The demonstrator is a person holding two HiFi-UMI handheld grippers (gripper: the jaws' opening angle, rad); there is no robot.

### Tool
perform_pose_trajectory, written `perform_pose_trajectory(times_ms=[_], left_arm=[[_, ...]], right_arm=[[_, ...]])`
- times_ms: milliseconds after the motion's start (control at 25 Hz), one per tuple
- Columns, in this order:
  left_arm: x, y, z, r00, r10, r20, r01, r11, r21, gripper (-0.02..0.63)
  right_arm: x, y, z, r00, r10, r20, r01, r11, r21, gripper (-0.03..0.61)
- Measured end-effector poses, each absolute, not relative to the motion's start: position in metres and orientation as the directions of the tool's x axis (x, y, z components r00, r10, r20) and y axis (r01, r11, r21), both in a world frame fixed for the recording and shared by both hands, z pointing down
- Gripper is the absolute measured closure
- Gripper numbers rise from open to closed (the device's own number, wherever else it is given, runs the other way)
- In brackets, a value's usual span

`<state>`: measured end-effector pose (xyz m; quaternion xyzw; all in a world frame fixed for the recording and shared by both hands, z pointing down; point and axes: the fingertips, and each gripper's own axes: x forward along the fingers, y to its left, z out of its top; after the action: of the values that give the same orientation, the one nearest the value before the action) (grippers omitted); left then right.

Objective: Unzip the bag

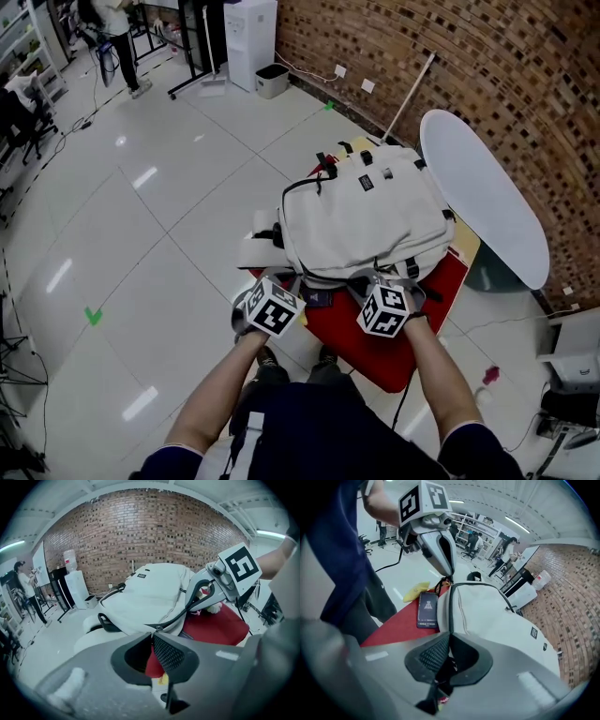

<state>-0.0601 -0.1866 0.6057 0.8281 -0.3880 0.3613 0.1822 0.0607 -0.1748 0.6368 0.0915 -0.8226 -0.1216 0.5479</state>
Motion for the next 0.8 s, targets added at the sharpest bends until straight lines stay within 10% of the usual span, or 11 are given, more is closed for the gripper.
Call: perform_pose_trajectory(times_ms=[280,640,800], left_arm=[[-0.131,-0.234,0.574,0.373,-0.596,0.711,-0.756,-0.64,-0.14,0.615],[-0.072,-0.21,0.598,0.586,-0.427,0.688,-0.678,-0.724,0.127,0.611],[-0.041,-0.198,0.618,0.628,-0.345,0.698,-0.639,-0.741,0.208,0.454]], right_arm=[[0.068,-0.174,0.645,-0.313,-0.34,0.887,-0.128,0.94,0.315,0.558],[0.067,-0.173,0.644,-0.361,-0.315,0.878,-0.16,0.948,0.275,0.557],[0.064,-0.173,0.643,-0.38,-0.303,0.874,-0.152,0.953,0.264,0.557]])
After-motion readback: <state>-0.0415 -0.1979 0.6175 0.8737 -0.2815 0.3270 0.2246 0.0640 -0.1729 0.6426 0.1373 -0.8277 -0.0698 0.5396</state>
